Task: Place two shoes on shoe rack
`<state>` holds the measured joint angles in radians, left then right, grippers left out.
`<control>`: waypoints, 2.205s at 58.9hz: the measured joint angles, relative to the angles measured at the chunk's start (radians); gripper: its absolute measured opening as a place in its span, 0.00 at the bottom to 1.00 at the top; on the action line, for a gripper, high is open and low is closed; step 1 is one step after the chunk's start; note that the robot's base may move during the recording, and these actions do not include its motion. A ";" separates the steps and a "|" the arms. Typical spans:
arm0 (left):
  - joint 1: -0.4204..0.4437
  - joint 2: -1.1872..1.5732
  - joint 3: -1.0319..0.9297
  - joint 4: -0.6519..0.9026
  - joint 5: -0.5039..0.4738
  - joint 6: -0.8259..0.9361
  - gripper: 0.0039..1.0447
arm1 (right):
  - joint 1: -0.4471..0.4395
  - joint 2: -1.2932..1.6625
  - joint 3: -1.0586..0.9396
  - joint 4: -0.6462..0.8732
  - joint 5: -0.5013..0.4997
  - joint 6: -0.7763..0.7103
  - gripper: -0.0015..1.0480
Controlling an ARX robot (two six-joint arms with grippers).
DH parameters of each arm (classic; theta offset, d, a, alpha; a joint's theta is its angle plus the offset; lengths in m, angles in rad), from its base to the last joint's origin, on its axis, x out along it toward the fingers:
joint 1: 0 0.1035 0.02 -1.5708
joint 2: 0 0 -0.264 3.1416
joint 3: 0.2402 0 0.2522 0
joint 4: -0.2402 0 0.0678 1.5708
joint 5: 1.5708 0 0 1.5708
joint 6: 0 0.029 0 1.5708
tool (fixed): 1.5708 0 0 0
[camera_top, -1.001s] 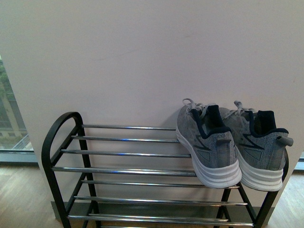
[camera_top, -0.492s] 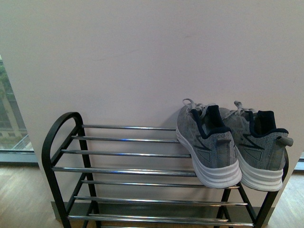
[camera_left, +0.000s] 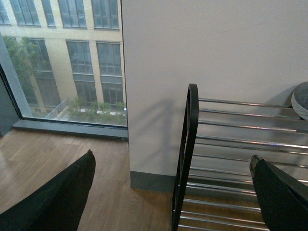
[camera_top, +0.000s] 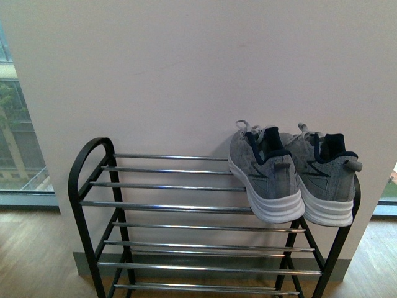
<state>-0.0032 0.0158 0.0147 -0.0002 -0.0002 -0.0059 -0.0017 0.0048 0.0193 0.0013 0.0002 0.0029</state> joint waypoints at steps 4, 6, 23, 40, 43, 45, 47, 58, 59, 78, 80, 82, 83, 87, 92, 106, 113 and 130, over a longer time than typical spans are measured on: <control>0.000 0.000 0.000 0.000 0.000 0.000 0.91 | 0.000 0.000 0.000 0.000 0.000 0.000 0.91; 0.000 0.000 0.000 0.000 0.000 0.000 0.91 | 0.000 0.000 0.000 0.000 0.000 0.000 0.91; 0.000 0.000 0.000 0.000 0.000 0.000 0.91 | 0.000 0.000 0.000 0.000 0.000 0.000 0.91; 0.000 0.000 0.000 0.000 -0.001 0.000 0.91 | 0.000 0.000 0.000 0.000 0.000 0.000 0.91; 0.000 0.000 0.000 0.000 0.000 0.000 0.91 | 0.000 0.000 0.000 0.000 0.000 0.000 0.91; 0.000 0.000 0.000 0.000 0.000 0.000 0.91 | 0.000 0.000 0.000 0.000 0.000 0.000 0.91; 0.000 0.000 0.000 0.000 0.000 0.000 0.91 | 0.000 0.000 0.000 0.000 0.000 0.000 0.91; 0.000 0.000 0.000 0.000 0.000 0.001 0.91 | 0.000 0.000 0.000 0.000 0.000 0.000 0.91; 0.000 0.000 0.000 0.000 0.000 0.001 0.91 | 0.000 0.000 0.000 0.000 0.000 0.000 0.91; 0.000 0.000 0.000 0.000 0.000 0.001 0.91 | 0.000 0.000 0.000 0.000 0.000 0.000 0.91; 0.000 0.000 0.000 0.000 0.000 0.001 0.91 | 0.000 0.000 0.000 0.000 0.000 0.000 0.91; 0.000 0.000 0.000 0.000 0.000 0.001 0.91 | 0.000 0.000 0.000 0.000 0.000 0.000 0.91; 0.000 0.000 0.000 0.000 0.000 0.001 0.91 | 0.000 0.000 0.000 0.000 0.000 0.000 0.91; 0.000 0.000 0.000 0.000 0.000 0.001 0.91 | 0.000 0.000 0.000 0.000 0.000 0.000 0.91; 0.000 0.000 0.000 0.000 0.001 0.001 0.91 | 0.000 0.000 0.000 0.000 0.003 0.000 0.91; 0.000 0.000 0.000 0.000 0.000 0.001 0.91 | 0.000 0.000 0.000 0.000 0.002 0.000 0.91; 0.000 0.000 0.000 0.000 0.000 0.001 0.91 | 0.000 0.000 0.000 0.000 0.000 0.000 0.91; 0.000 0.000 0.000 0.000 0.001 0.001 0.91 | 0.000 0.000 0.000 -0.001 0.000 0.000 0.91</control>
<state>-0.0032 0.0158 0.0147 -0.0006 0.0006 -0.0048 -0.0017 0.0048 0.0193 0.0006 0.0006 0.0029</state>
